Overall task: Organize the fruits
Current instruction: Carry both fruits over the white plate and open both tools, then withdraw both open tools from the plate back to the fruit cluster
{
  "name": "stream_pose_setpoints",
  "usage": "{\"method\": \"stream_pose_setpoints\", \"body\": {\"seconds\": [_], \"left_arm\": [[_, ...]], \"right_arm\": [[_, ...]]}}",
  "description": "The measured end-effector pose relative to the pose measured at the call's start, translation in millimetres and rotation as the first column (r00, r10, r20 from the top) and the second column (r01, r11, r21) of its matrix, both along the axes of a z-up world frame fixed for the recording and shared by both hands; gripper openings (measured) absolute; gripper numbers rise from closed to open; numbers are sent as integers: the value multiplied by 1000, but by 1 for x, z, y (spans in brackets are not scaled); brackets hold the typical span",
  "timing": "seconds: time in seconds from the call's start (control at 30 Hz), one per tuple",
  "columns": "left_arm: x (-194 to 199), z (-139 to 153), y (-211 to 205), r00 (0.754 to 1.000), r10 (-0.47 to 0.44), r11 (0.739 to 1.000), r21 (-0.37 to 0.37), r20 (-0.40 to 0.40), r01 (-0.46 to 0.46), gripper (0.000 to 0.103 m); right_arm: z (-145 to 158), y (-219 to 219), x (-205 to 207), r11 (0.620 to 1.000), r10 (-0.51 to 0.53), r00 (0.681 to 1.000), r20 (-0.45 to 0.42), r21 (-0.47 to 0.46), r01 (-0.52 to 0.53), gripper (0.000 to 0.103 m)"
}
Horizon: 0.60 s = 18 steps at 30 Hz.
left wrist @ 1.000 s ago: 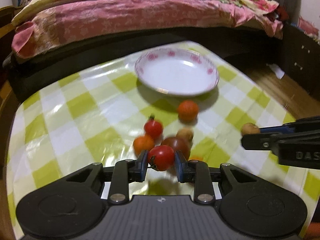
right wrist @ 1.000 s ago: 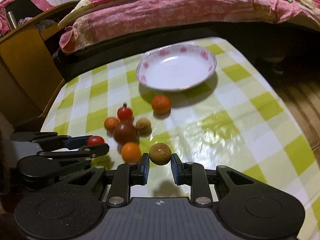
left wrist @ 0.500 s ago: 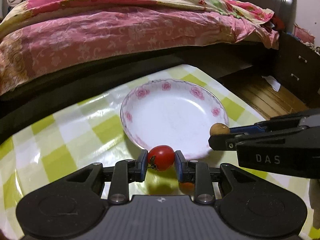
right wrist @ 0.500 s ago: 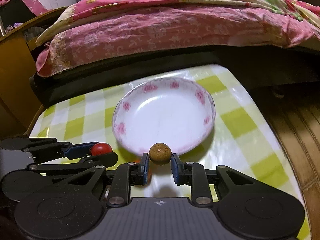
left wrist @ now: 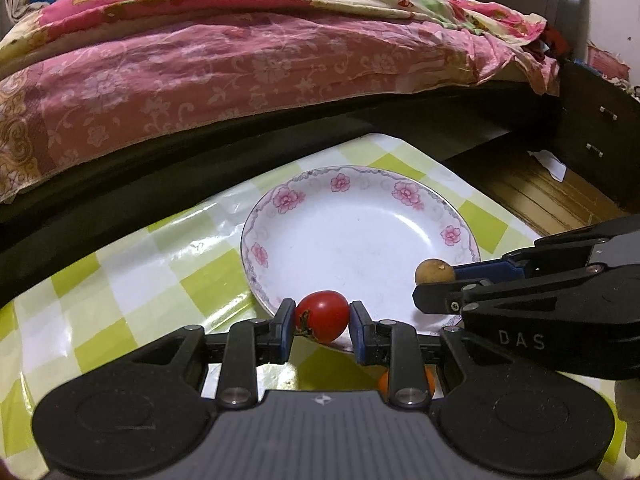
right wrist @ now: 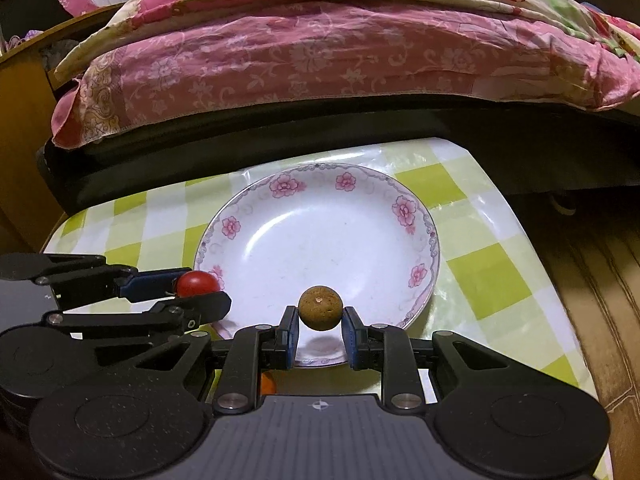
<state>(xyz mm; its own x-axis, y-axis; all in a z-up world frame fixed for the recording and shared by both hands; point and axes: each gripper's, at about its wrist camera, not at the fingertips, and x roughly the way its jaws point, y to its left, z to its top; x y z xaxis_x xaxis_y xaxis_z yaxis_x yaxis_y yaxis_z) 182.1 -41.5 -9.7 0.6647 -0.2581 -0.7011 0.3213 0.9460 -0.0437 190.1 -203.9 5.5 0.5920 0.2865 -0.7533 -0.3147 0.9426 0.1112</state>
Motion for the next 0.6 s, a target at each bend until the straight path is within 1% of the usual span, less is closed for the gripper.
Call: {"method": "stream_pose_setpoints", "body": {"seconds": [0.1, 0.37, 0.5, 0.6], "left_arm": [[0, -1, -1, 1000, -2, 1000, 1, 7, 2, 37], [1, 0, 0, 1000, 3, 1000, -16, 2, -3, 41], [-2, 1, 2, 1000, 2, 1000, -4, 10, -2, 42], [-4, 3, 6, 1000, 9, 1000, -8, 8, -9, 42]], "right_arm": [[-1, -1, 2, 1000, 3, 1000, -6, 10, -3, 22], [1, -3, 3, 1000, -3, 1000, 22, 17, 3, 26], [2, -6, 3, 1000, -13, 1000, 19, 25, 13, 28], [4, -6, 1, 999, -16, 1000, 19, 33, 15, 30]]}}
